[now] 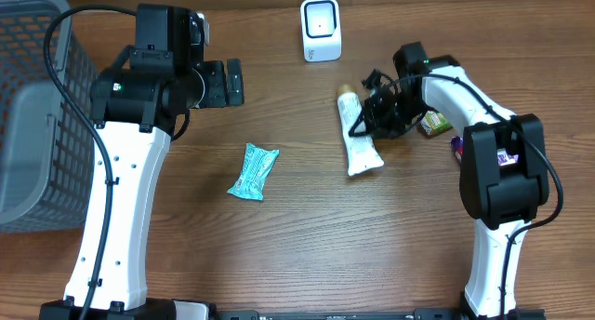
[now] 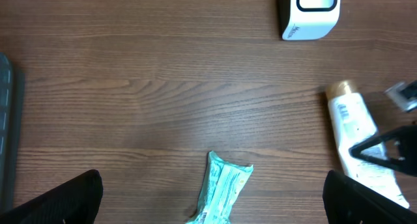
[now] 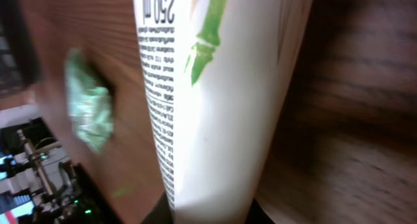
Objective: Scan the item barcode
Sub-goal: 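Raise the white tube to the scanner with the right gripper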
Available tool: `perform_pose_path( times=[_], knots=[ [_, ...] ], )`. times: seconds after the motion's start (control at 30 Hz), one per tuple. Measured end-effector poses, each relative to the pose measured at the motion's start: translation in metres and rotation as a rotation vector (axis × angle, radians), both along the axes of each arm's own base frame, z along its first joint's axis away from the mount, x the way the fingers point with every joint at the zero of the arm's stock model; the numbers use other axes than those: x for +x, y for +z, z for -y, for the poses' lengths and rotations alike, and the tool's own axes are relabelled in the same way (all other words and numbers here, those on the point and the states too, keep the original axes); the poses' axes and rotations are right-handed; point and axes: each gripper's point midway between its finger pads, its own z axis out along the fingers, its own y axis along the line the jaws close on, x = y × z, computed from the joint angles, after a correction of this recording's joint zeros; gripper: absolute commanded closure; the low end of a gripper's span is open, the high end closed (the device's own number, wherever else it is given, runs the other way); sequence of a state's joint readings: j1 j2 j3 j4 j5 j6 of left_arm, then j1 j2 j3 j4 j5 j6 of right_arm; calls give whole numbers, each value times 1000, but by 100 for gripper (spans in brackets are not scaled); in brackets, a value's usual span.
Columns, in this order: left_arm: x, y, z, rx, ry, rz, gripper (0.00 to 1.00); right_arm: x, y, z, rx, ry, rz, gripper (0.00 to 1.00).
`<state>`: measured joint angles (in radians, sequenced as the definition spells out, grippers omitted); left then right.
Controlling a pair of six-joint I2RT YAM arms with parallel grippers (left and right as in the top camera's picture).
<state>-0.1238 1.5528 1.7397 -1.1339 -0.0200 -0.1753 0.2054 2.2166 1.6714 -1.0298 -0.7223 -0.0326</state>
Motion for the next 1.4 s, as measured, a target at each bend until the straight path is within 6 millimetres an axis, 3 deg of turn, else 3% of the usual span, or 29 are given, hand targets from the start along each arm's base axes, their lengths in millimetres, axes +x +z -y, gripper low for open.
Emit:
perform_pose_path(
  times=[0.13, 0.23, 0.33, 0.47, 0.53, 0.7, 0.8, 0.93, 1.0, 1.1, 1.2, 1.3, 1.4],
  knots=[
    [0, 0, 0, 0, 0, 0, 1, 14, 61, -13, 105, 5, 97, 96],
    [0, 0, 0, 0, 0, 0, 0, 16, 125, -22, 199, 21, 206, 96],
    [0, 0, 0, 0, 0, 0, 0, 8, 184, -27, 288, 47, 304, 96],
    [0, 0, 0, 0, 0, 0, 0, -8, 232, -31, 370, 77, 380, 96],
    [0, 0, 0, 0, 0, 0, 0, -15, 244, -31, 396, 87, 394, 96],
    [0, 0, 0, 0, 0, 0, 0, -15, 246, -32, 401, 88, 399, 96],
    [0, 0, 0, 0, 0, 0, 0, -1, 244, -31, 358, 45, 429, 96],
    [0, 0, 0, 0, 0, 0, 1, 27, 236, -16, 122, -105, 481, 96],
    [0, 0, 0, 0, 0, 0, 0, 42, 249, -10, 5, -175, 568, 96],
    [0, 0, 0, 0, 0, 0, 0, 62, 289, -6, -134, -283, 756, 96],
    [0, 0, 0, 0, 0, 0, 0, 73, 316, -4, -236, -354, 901, 96],
    [0, 0, 0, 0, 0, 0, 0, 84, 322, 0, -377, -362, 1020, 96],
    [0, 0, 0, 0, 0, 0, 0, 103, 315, 1, -544, -342, 1123, 96]
  ],
)
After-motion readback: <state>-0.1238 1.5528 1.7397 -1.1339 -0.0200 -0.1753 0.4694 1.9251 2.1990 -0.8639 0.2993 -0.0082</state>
